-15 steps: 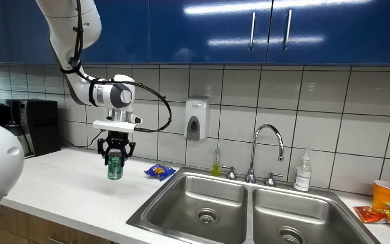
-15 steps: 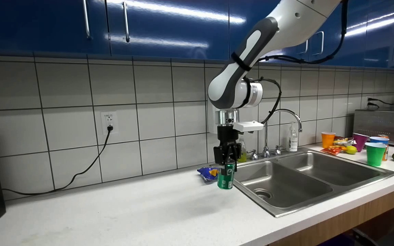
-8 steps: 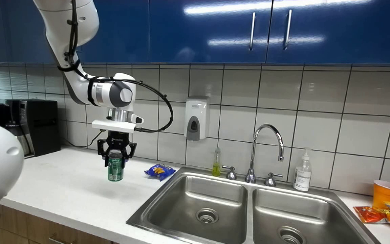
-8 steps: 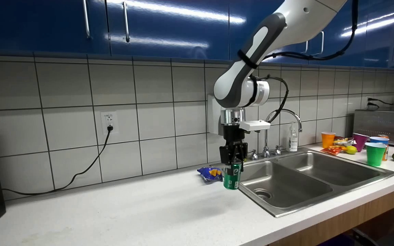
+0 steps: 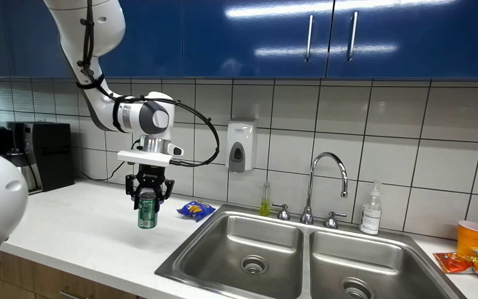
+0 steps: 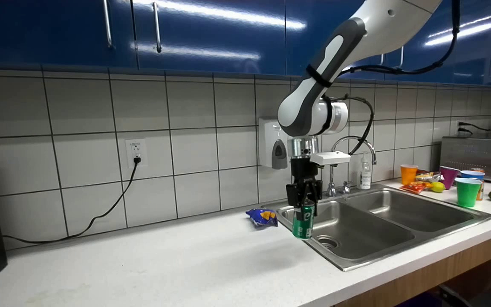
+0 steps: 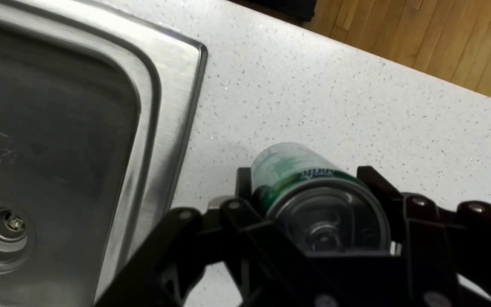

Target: Pick up the canned drink and put it in the sink

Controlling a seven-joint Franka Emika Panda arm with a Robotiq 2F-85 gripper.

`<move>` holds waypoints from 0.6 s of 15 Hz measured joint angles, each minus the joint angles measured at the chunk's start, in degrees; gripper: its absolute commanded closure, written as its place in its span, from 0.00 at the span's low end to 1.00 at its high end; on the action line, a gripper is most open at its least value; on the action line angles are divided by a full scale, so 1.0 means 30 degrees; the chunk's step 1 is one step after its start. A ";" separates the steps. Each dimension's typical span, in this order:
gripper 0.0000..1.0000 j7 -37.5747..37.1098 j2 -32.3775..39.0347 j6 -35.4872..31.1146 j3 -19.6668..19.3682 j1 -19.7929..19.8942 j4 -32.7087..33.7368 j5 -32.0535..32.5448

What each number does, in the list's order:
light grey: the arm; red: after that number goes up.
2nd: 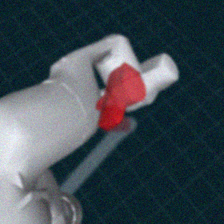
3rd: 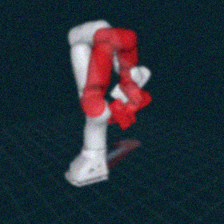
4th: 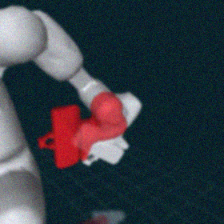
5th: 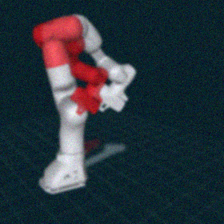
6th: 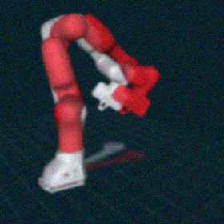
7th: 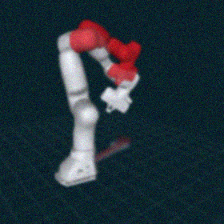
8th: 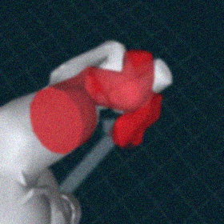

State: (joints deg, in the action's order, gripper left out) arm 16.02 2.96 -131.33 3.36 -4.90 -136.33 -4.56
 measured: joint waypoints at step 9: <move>0.62 -0.0515 -0.0033 -0.0001 -0.1206 0.0862 -0.1006 0.0296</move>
State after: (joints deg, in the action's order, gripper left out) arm 14.48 2.87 -131.33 -0.26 -2.31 -139.34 -3.67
